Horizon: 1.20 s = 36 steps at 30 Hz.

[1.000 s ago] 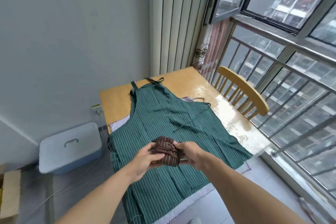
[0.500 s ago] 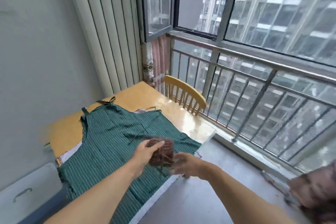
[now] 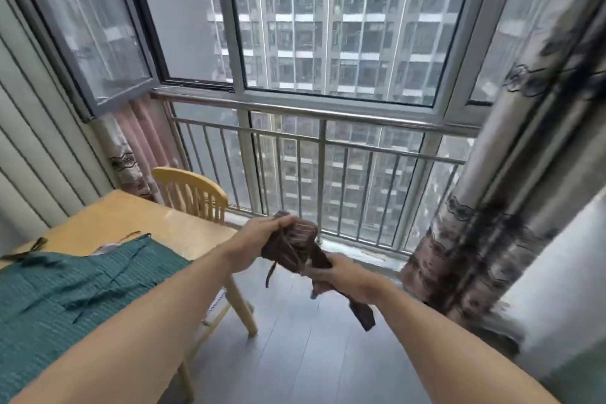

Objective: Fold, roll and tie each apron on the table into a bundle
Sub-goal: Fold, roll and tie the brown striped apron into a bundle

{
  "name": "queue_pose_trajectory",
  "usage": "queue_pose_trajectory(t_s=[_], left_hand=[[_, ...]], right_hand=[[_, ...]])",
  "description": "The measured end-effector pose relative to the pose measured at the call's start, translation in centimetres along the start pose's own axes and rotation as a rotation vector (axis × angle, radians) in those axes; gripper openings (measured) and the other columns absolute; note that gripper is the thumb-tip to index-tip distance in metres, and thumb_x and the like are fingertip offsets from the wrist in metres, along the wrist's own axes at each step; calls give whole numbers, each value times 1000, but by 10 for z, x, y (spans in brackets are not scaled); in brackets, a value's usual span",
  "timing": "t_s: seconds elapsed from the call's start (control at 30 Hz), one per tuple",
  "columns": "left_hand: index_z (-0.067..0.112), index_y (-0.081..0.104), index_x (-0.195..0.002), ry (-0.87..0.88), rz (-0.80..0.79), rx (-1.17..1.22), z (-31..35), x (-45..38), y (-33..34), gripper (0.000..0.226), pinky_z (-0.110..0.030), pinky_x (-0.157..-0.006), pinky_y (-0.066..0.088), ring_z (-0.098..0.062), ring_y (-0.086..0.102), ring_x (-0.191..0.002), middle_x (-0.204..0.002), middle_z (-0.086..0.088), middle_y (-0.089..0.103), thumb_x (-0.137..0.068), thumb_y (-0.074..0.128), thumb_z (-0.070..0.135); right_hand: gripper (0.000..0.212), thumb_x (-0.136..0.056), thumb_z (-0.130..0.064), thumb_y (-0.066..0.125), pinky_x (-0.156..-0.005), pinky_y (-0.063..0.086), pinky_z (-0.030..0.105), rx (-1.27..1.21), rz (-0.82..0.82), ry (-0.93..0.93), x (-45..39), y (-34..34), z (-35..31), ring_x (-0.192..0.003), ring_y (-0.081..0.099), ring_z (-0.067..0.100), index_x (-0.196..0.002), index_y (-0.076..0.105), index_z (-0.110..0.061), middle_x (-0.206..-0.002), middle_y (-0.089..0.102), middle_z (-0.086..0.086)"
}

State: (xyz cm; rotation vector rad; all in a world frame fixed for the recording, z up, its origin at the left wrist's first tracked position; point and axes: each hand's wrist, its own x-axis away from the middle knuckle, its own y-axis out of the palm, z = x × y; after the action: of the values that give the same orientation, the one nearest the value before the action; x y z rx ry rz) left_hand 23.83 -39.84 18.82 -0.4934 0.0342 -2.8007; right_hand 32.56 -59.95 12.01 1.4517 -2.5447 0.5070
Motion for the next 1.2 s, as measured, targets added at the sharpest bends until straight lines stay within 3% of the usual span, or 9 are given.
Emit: queue_pose_trajectory(t_s=[0.1, 0.27, 0.47, 0.6, 0.67, 0.73, 0.9, 1.0, 1.2], left_hand=[[9, 73, -115, -13, -51, 6, 11, -25, 39, 44, -44, -88, 59, -34, 75, -94, -105, -18, 76, -85, 74, 41], [15, 69, -123, -102, -102, 98, 6, -78, 102, 30, -27, -52, 55, -27, 74, -81, -106, -14, 75, -100, 59, 33], [13, 69, -123, -143, -189, 256, 0, -146, 170, 31, -42, -78, 57, -33, 72, -102, -118, -18, 73, -98, 60, 30], [8, 67, -123, -172, -302, 268, 10, -201, 228, 35, -42, -67, 61, -33, 71, -91, -112, -18, 73, -95, 65, 27], [6, 68, -121, -184, -329, 274, 12, -224, 256, 33, -48, -82, 61, -33, 70, -96, -110, -19, 74, -95, 65, 25], [6, 68, -124, -205, -402, 237, 16, -244, 288, 34, -52, -102, 51, -34, 67, -105, -117, -20, 72, -95, 65, 25], [3, 67, -121, -264, -706, 200, 46, -256, 385, 32, -43, -81, 51, -34, 61, -98, -110, -25, 70, -101, 54, 24], [1, 65, -129, -237, -905, 158, 69, -261, 446, 36, -46, -98, 48, -35, 62, -110, -125, -25, 67, -101, 50, 19], [23, 66, -129, -142, -1252, -281, 105, -240, 575, 45, -42, -99, 41, -26, 61, -120, -126, -5, 71, -85, 60, 22]], right_hand=[[31, -100, -43, 62, -46, 37, 23, 6, 81, 45, 39, -53, 14, -48, 45, 13, -102, 74, -15, -63, 53, 1], [34, -105, -44, 51, -44, 33, 20, -7, 136, 171, 86, -143, 34, -51, 46, 9, -99, 69, -16, -70, 61, -3], [30, -101, -30, 64, -42, 44, 20, 51, 404, 350, 143, -254, 47, -65, 66, 16, -110, 70, -2, -105, 78, 13], [21, -95, -34, 71, -47, 41, 18, 160, 631, 462, 187, -341, 26, -71, 67, 17, -97, 76, -14, -95, 79, 5], [24, -87, -38, 79, -51, 44, 19, 282, 774, 481, 207, -381, 7, -68, 71, 12, -93, 78, -14, -91, 79, 4], [22, -89, -36, 78, -51, 46, 18, 292, 895, 456, 228, -413, -17, -64, 70, 8, -96, 79, -16, -86, 78, 0], [17, -100, -26, 65, -53, 51, 23, 204, 1186, 262, 277, -462, -68, -71, 64, 15, -101, 72, -11, -83, 71, 2], [6, -100, -17, 64, -55, 56, 27, 106, 1367, 100, 301, -480, -83, -67, 68, 18, -98, 66, -11, -78, 72, 5], [15, -85, -11, 82, -54, 57, 24, 280, 1410, 97, 371, -501, -105, -58, 70, 12, -94, 73, -3, -73, 73, 8]])
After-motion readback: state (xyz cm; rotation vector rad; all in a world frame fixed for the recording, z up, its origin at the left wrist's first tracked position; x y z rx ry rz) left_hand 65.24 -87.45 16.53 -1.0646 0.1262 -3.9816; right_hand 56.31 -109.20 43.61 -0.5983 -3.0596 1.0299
